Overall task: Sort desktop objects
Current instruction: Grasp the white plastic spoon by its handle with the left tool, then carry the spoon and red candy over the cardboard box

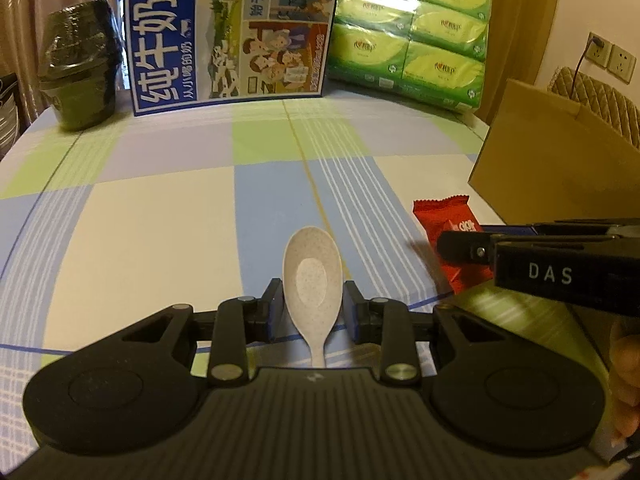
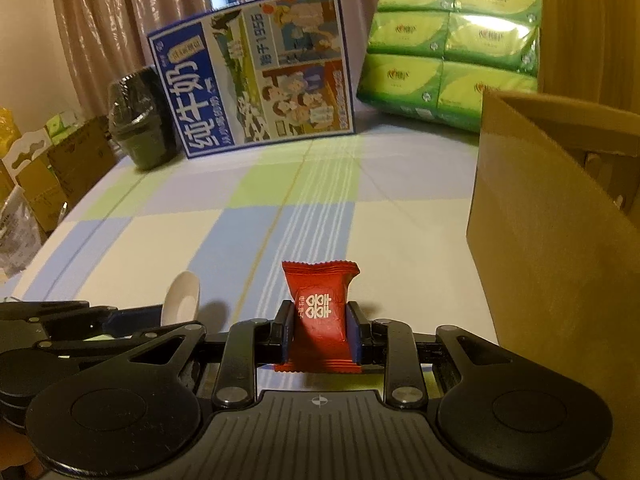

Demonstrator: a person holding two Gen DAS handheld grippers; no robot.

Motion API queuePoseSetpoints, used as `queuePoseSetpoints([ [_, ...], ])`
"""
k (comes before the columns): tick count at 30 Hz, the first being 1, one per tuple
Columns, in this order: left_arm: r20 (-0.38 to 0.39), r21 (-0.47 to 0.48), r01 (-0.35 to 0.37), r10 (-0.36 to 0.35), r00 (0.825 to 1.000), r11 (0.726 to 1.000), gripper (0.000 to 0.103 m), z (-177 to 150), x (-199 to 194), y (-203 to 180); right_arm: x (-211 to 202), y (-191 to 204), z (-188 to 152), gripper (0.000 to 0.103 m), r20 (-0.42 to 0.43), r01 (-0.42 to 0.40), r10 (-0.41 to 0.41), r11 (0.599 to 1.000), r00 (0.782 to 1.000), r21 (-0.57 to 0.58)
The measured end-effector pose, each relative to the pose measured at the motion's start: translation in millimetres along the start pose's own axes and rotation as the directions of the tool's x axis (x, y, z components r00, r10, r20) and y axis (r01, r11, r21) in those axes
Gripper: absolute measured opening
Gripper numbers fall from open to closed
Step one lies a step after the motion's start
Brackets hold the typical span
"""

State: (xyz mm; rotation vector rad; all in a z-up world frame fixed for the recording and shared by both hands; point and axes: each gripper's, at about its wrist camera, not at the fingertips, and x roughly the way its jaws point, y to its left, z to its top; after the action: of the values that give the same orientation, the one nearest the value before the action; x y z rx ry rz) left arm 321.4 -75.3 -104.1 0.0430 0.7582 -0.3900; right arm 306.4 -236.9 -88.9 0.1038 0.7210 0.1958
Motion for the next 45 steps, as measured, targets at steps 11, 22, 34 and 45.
queuePoseSetpoints([
  [11,0.03,-0.019,-0.004,0.004,1.0,1.0,0.026,-1,-43,-5,-33,5,-2,0.024,0.025,-0.039,0.038,0.999,0.999,0.026],
  [22,0.034,-0.056,0.018,-0.016,0.999,0.998,0.026,-4,-62,-5,-52,12,-7,0.024,0.027,-0.064,0.063,0.998,0.998,0.022],
  [34,0.049,-0.076,-0.003,0.007,0.999,0.997,0.026,-7,-95,-13,-102,20,-16,0.024,0.074,-0.049,0.049,0.999,0.996,-0.003],
  [45,0.064,-0.082,-0.003,0.009,0.998,0.997,0.026,-5,-151,-38,-161,29,-25,0.024,0.09,-0.04,0.04,0.999,0.995,0.002],
])
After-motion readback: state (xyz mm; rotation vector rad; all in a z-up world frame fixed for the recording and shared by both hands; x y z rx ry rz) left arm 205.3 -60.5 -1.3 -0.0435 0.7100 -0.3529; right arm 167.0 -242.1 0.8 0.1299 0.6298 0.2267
